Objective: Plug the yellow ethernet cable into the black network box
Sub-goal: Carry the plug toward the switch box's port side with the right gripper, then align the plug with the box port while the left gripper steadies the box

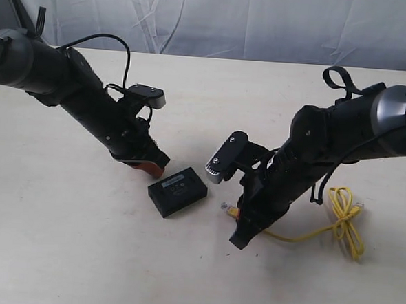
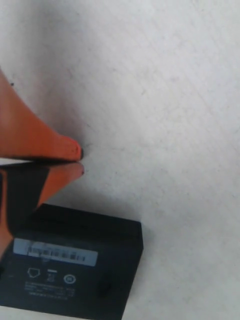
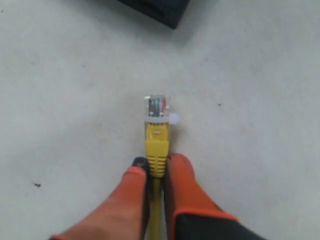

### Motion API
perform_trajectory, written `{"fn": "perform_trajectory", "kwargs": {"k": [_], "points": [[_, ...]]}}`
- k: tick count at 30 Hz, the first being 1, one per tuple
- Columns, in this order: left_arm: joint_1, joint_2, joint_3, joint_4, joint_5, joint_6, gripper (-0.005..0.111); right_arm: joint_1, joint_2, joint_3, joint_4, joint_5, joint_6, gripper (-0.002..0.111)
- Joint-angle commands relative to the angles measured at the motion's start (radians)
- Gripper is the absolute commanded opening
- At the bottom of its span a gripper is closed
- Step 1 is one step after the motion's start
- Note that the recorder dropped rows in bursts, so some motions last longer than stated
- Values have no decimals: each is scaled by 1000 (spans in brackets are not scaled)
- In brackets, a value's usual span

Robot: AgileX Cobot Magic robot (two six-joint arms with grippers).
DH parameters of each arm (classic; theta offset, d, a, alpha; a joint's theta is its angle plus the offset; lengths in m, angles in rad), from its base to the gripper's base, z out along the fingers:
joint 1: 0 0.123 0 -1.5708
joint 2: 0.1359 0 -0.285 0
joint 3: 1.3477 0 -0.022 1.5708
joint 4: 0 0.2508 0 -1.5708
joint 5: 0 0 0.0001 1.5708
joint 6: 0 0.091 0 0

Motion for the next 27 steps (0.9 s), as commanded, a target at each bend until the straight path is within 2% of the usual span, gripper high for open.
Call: {"fn": "perform_trajectory", "kwargs": {"k": [1,6,12,21,27], "points": [[-2,2,-1,-1,-8,1,0,0,-27,-18,14,193,139,-1],[-2,2,-1,-2,-49,1,0,26,-29,-103,2,333,267,-1],[-2,2,-1,-11,-67,1,0,69,-8,-171,9,280,329,-1],[-2,2,-1,-44,-76,1,0,67,52,-213,13,272,398,-1],[-2,2,-1,-115,-68,92,0,69,54,-213,54,218,414,-1]]}}
